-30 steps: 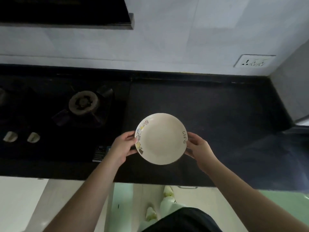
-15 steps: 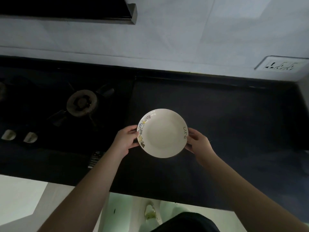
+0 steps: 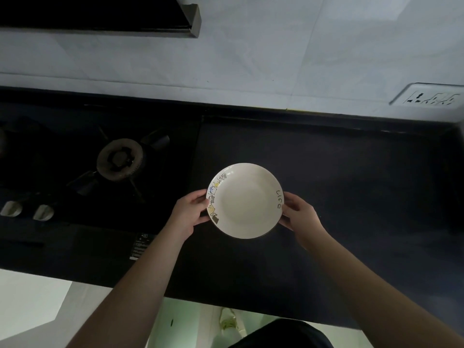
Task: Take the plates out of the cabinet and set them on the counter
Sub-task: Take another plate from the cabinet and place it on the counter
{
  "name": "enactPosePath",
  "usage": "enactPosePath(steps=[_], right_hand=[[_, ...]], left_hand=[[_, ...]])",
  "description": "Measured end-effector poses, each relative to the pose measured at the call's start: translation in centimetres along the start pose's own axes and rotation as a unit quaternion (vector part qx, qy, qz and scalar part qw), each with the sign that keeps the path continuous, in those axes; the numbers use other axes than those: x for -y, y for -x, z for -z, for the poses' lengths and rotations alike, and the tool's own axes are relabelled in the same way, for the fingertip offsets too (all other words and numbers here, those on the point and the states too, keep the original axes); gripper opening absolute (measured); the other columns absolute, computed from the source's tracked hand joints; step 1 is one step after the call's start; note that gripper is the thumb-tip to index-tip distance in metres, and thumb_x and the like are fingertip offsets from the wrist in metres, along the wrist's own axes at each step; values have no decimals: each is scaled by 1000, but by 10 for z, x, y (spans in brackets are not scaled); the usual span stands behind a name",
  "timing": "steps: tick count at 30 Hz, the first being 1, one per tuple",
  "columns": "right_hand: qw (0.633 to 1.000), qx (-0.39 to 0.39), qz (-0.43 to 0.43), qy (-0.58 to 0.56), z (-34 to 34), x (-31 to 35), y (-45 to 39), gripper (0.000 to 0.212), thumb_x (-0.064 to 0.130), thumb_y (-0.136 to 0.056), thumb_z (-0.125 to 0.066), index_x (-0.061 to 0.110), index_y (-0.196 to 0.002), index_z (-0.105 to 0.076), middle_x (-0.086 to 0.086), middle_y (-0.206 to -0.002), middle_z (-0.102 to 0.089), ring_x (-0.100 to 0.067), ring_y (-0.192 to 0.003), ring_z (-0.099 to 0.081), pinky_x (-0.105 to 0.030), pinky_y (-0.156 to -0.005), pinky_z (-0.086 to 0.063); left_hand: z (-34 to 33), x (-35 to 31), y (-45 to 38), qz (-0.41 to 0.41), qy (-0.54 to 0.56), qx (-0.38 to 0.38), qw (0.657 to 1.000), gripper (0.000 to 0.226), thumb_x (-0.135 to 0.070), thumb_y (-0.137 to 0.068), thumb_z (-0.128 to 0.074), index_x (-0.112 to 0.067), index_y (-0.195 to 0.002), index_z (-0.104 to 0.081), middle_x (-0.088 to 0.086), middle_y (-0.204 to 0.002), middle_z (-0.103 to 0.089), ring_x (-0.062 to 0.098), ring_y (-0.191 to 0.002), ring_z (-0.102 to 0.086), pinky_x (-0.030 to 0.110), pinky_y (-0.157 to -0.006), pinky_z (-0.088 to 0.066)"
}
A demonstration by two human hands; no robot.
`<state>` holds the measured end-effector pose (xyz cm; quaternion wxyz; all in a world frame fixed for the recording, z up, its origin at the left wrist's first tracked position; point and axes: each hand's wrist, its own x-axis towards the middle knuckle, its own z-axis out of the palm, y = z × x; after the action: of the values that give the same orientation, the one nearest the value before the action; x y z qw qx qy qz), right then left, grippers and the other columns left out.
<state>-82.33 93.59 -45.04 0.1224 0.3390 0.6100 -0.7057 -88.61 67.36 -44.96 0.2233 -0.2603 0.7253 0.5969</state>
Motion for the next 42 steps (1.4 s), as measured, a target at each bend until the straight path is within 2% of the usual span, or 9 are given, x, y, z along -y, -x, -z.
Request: enactPosePath(steps=[7,11,14,18,20,23,28,36,42], right_hand=[[1000,-16,-15,18,-1,2,-3,30,11,-94,-60,21,-122,-62,1,-111,-69,-19,-99,-69,-26,-68,-59],[995,-38,-18,94,0,9,-2,42,21,-92,-60,21,-133,-50,4,-109,-65,-16,-99,-66,-26,-68,-56],[982,-61,0,181,6,11,4,46,26,-95,-53,23,-139,-44,7,-106,-62,-16,-100,-61,-33,-80,-55],[960,-72,34,268,11,9,26,45,34,-95,-48,27,-140,-41,1,-125,-59,-20,-105,-58,-41,-92,-50],[936,-60,64,341,10,7,42,44,35,-96,-47,26,-139,-43,-2,-130,-56,-20,-107,-57,-38,-90,-48],[880,-43,120,458,8,-4,68,45,38,-98,-44,24,-141,-44,-6,-143,-46,-25,-123,-50,-40,-99,-42],[833,-33,145,533,7,-28,124,49,44,-99,-41,24,-144,-40,-5,-147,-41,-27,-133,-41,-43,-107,-38],[722,-93,231,646,18,-76,201,54,51,-99,-31,27,-147,-33,1,-151,-40,-25,-140,-32,-42,-115,-25],[711,-105,239,653,32,-109,252,55,49,-100,-30,26,-150,-29,0,-155,-35,-25,-144,-25,-40,-117,-19]], left_hand=[[0,4,-7,-10,-10,-1,1000,43,-8,-91,-63,-21,-131,-57,-6,-112,-62,10,-96,-64,29,-65,-58],[4,9,-4,-52,-62,-23,996,40,-21,-92,-64,-25,-129,-54,-9,-105,-65,9,-93,-65,26,-65,-56],[10,14,3,-91,-114,-67,987,33,-28,-94,-58,-27,-127,-55,-8,-106,-64,8,-90,-64,24,-65,-53],[21,13,19,-140,-199,-63,968,27,-30,-96,-53,-27,-123,-56,-6,-105,-65,7,-90,-63,26,-71,-54],[24,10,34,-185,-303,-56,933,27,-33,-96,-53,-27,-122,-56,-8,-103,-64,5,-88,-61,27,-75,-53],[26,17,61,-299,-467,-74,829,30,-36,-95,-53,-24,-122,-56,-7,-100,-61,6,-83,-59,23,-67,-49],[39,42,109,-406,-572,-70,709,39,-38,-95,-51,-17,-127,-56,2,-114,-65,19,-100,-61,34,-77,-49],[49,99,171,-470,-590,-55,654,59,-38,-92,-48,-11,-143,-42,6,-120,-60,26,-115,-54,45,-101,-42],[52,126,222,-466,-618,-47,631,60,-45,-94,-31,-17,-147,-40,10,-149,-46,30,-141,-37,52,-115,-28]])
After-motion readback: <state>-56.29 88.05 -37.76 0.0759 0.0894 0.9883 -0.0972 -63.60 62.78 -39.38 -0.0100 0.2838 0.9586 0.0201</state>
